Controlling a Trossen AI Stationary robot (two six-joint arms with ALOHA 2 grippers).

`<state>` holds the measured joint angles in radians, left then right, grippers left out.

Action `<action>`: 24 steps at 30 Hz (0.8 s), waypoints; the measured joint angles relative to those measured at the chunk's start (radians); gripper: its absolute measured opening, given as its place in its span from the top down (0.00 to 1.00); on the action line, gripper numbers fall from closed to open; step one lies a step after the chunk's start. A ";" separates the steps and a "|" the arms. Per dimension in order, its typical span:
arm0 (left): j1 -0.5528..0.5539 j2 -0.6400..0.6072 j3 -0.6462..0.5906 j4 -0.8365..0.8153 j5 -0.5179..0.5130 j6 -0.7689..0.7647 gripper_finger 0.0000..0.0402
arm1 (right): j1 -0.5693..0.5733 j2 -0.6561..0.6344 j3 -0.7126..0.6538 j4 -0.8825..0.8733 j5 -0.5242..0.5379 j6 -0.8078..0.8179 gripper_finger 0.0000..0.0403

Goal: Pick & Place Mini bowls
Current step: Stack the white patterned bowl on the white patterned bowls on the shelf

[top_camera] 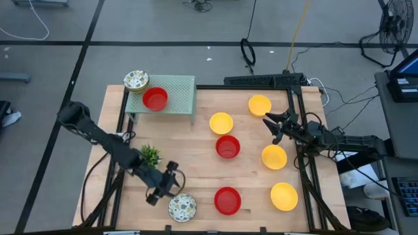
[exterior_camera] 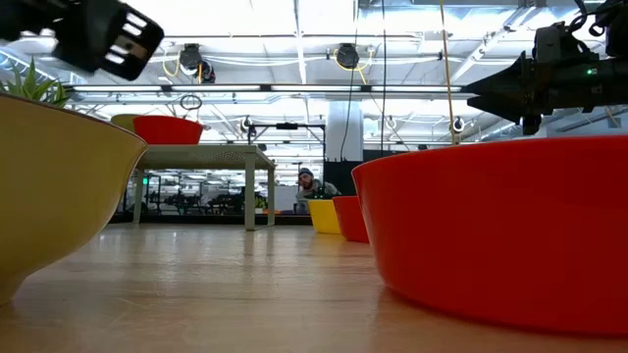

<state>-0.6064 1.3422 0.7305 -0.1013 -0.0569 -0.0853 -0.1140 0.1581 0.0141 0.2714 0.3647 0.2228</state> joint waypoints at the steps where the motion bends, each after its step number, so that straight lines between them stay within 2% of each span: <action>1: -0.012 0.016 0.013 -0.012 -0.004 0.006 0.55 | 0.000 0.000 0.000 0.000 0.000 0.000 0.60; 8: -0.101 0.101 0.111 -0.038 0.049 0.039 0.55 | 0.000 0.000 0.000 0.000 0.000 0.000 0.60; 15: -0.162 0.221 0.203 -0.038 0.055 0.031 0.55 | 0.000 0.000 0.000 0.000 0.000 0.000 0.60; 24: -0.173 0.335 0.269 -0.115 0.049 -0.010 0.55 | 0.000 0.000 0.000 0.000 0.000 0.000 0.60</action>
<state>-0.7792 1.6777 0.9990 -0.2166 -0.0082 -0.0950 -0.1140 0.1585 0.0139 0.2710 0.3649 0.2228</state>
